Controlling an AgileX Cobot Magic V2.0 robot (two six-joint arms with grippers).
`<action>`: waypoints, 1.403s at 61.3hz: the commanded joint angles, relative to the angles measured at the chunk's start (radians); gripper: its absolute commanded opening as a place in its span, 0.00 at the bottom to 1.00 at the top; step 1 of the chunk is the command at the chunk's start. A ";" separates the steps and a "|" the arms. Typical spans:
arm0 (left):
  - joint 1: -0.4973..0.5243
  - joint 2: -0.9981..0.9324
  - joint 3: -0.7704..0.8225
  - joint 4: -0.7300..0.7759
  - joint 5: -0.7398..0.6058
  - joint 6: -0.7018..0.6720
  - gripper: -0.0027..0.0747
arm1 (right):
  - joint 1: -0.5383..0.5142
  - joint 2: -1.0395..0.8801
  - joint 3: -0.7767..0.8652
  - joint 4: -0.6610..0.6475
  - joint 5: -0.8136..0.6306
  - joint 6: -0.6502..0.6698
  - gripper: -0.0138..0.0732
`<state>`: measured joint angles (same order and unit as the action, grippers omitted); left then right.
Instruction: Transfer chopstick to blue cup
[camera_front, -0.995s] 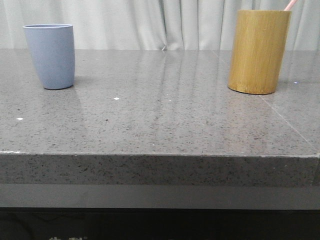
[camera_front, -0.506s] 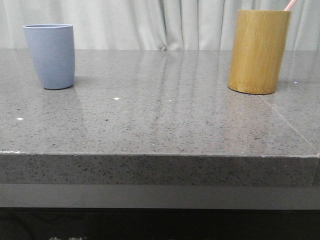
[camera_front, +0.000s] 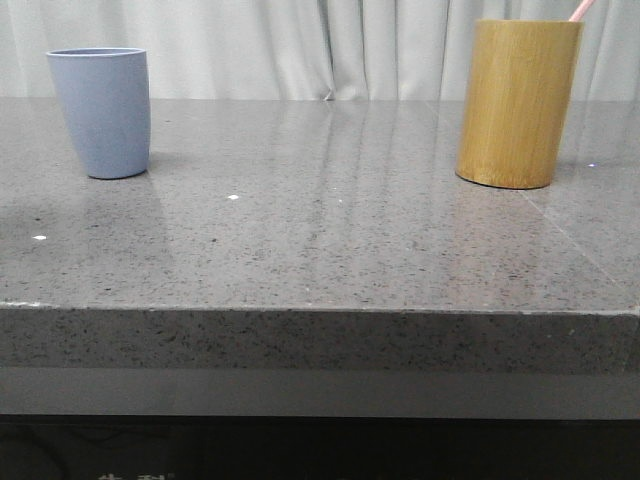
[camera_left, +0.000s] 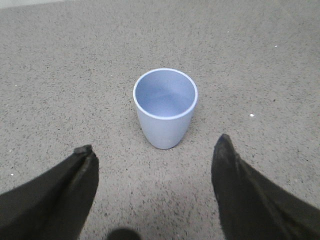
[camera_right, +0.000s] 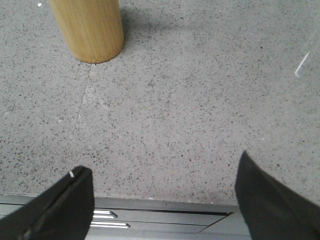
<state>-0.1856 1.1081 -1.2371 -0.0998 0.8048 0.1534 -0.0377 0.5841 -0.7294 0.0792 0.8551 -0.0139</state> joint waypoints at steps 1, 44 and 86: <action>-0.008 0.082 -0.126 -0.005 0.009 -0.005 0.66 | 0.003 0.009 -0.033 0.002 -0.062 -0.009 0.84; -0.008 0.630 -0.512 0.068 0.164 -0.016 0.66 | 0.003 0.009 -0.033 0.003 -0.059 -0.009 0.84; -0.022 0.663 -0.512 0.057 0.132 -0.040 0.01 | 0.003 0.009 -0.033 0.003 -0.059 -0.009 0.84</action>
<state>-0.1925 1.8197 -1.7172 -0.0313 0.9820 0.1219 -0.0377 0.5841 -0.7294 0.0792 0.8551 -0.0159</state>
